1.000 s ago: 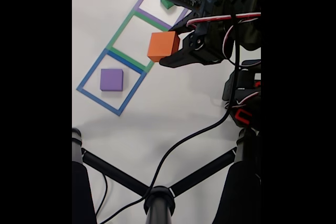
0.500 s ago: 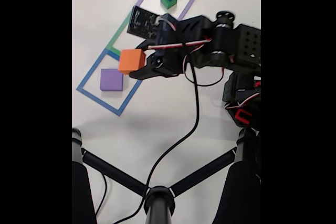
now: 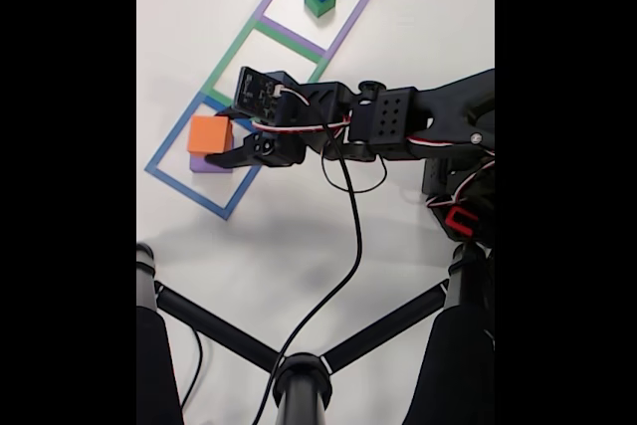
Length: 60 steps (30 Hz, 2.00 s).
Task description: Tower of hanoi
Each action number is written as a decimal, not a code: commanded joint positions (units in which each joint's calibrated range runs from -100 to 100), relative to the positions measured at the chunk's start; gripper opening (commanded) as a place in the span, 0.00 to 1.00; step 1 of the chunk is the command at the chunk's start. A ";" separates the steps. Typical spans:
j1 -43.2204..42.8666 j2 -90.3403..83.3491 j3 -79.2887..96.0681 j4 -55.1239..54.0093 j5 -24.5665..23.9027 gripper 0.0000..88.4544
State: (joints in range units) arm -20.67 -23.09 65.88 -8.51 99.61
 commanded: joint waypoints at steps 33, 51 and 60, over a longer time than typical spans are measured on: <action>-0.72 28.14 -0.14 -35.00 0.39 0.09; -0.34 32.79 -2.96 -38.15 0.39 0.17; -0.49 32.87 -2.05 -40.18 0.39 0.20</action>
State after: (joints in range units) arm -20.84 10.17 63.97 -46.87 99.41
